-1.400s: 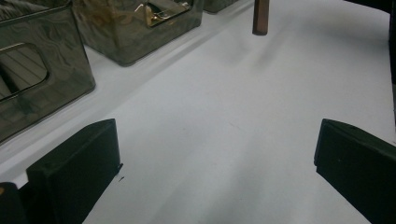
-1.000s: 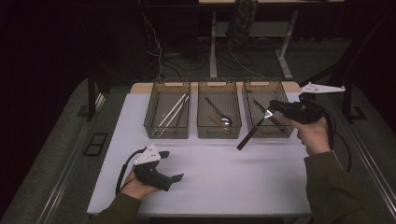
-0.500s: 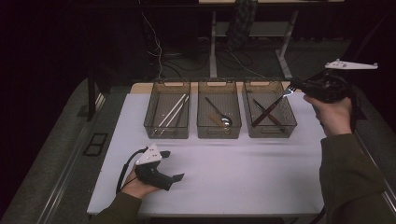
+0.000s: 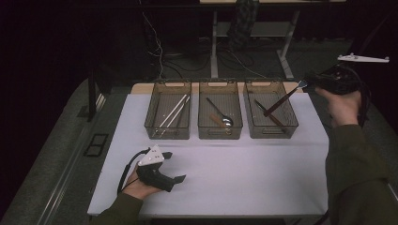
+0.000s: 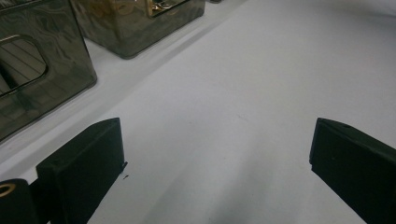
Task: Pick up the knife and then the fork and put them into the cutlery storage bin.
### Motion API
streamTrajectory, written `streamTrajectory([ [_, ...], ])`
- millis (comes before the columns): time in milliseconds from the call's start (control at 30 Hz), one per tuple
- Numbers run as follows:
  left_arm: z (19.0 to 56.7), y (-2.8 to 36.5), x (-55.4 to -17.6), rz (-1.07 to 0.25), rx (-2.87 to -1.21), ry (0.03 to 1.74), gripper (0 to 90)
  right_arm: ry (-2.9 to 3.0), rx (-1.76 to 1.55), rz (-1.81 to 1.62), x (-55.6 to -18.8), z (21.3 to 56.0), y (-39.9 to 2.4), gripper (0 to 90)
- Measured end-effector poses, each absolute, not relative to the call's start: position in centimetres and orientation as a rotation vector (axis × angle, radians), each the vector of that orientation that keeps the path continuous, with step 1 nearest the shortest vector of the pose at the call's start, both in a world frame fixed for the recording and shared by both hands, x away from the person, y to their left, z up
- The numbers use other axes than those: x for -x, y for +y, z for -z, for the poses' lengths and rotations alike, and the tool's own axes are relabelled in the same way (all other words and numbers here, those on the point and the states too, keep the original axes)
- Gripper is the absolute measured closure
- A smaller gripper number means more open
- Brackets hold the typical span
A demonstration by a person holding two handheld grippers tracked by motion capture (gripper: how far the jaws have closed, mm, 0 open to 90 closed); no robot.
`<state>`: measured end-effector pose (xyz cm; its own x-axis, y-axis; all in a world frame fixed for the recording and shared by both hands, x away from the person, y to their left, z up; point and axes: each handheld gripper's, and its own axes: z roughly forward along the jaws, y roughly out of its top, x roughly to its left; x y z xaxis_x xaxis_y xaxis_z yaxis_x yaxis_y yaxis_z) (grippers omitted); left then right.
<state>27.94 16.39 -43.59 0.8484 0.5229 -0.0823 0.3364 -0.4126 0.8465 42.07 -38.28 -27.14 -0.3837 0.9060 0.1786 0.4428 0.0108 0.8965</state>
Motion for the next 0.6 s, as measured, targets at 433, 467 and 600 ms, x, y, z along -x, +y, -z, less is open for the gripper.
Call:
streamTrajectory([
  [433, 43.6, 16.3, -27.8, -0.231, -2.051, 0.619, 1.7, 1.990, -1.449, -1.250, -44.8, 31.5, -36.2, 85.4],
  [467, 43.6, 16.3, -27.8, -0.229, -2.051, 0.618, 1.7, 2.007, -1.458, -1.245, -45.0, 31.8, -36.1, 85.4],
  [600, 43.7, 16.1, -27.9, -0.218, -2.057, 0.612, 1.7, 2.066, -1.472, -1.242, -45.6, 32.6, -35.8, 85.3],
])
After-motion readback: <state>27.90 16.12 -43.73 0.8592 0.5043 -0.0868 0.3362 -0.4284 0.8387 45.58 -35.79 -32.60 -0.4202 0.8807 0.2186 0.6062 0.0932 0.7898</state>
